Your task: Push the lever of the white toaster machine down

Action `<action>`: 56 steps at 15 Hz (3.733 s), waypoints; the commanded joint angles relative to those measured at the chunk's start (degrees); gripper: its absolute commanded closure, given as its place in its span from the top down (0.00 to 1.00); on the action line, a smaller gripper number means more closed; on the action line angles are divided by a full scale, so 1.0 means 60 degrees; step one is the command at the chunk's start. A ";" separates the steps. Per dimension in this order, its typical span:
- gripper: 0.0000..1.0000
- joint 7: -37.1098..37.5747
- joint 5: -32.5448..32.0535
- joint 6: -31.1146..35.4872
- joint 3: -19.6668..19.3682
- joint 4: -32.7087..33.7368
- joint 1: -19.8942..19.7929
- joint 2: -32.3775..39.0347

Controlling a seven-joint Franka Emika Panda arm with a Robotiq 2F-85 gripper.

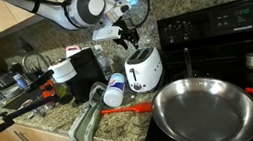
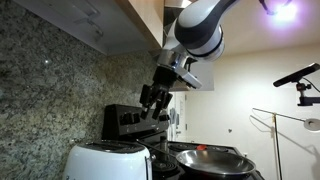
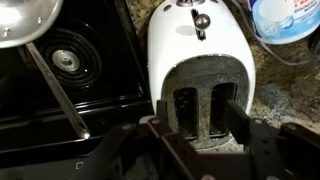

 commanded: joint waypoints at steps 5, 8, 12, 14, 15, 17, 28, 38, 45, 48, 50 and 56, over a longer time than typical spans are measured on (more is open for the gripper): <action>0.03 0.2176 -0.1677 -0.0762 -0.0554 0.0293 0.0842 0.0283; 0.00 0.2596 -0.1733 -0.1302 -0.0591 0.0432 0.0875 0.0441; 0.00 0.2678 -0.1423 -0.2029 -0.0517 0.0711 0.0711 0.0633; 0.00 0.2672 -0.1240 -0.2390 -0.0439 0.0880 0.0612 0.0727; 0.00 0.2669 -0.1211 -0.2531 -0.0435 0.0975 0.0600 0.0780; 0.00 0.2603 -0.1116 -0.2838 -0.0383 0.1148 0.0619 0.0873; 0.01 0.2519 -0.1214 -0.2987 -0.0261 0.1291 0.0766 0.1161; 0.00 0.2525 -0.1075 -0.2974 -0.0239 0.1693 0.0778 0.2093; 0.00 0.2449 -0.0855 -0.3140 -0.0229 0.2102 0.0677 0.2548; 0.00 0.2450 -0.0694 -0.3585 -0.0241 0.2668 0.0654 0.3064; 0.00 0.2456 -0.0598 -0.3882 -0.0257 0.3049 0.0632 0.3448; 0.00 0.2464 -0.0252 -0.5011 -0.0262 0.4405 0.0544 0.4454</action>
